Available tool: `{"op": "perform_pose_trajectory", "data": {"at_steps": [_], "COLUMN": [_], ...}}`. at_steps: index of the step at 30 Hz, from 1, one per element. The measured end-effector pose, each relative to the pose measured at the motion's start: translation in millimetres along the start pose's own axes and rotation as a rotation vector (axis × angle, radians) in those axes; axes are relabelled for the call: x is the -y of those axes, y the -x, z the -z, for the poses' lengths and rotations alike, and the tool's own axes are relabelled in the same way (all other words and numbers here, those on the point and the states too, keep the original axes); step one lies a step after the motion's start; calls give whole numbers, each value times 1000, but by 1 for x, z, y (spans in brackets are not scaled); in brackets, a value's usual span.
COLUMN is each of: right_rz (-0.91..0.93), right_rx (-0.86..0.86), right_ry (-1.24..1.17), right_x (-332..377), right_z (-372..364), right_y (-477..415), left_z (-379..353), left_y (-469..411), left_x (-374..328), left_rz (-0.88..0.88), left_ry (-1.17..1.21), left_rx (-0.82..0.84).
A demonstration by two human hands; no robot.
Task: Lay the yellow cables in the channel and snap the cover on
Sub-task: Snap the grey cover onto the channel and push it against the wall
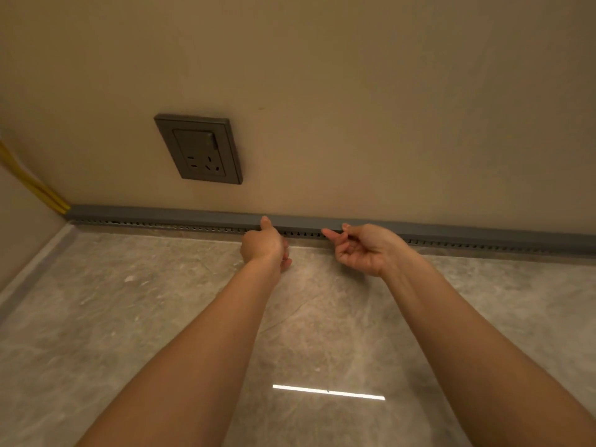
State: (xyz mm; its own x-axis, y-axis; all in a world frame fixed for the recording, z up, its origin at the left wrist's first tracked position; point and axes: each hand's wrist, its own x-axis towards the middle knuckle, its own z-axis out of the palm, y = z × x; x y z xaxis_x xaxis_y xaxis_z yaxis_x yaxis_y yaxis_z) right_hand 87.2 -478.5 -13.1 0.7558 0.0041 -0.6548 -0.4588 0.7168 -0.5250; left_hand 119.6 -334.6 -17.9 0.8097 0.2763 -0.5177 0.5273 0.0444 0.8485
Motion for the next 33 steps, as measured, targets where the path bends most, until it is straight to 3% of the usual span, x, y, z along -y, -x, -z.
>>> {"op": "perform_pose_trajectory", "data": {"at_steps": [5,15,26,33], "right_rz": [3,72,384,357], "right_rx": [1,-79,-337,-503], "right_ry": [51,74,217,244], "right_x": [0,-6,-39,-4], "right_z": [1,0,4,40], "right_y": [-2,0,14,37], "left_z": [-7,-15,-8,0], "left_y": [8,1,-5,-4], "left_x": [-3,-9,-6,-16], "left_rz": [81,128,126,246], "left_ry": [-6,164,145,156], "left_rx": [114,170,275,408]}}
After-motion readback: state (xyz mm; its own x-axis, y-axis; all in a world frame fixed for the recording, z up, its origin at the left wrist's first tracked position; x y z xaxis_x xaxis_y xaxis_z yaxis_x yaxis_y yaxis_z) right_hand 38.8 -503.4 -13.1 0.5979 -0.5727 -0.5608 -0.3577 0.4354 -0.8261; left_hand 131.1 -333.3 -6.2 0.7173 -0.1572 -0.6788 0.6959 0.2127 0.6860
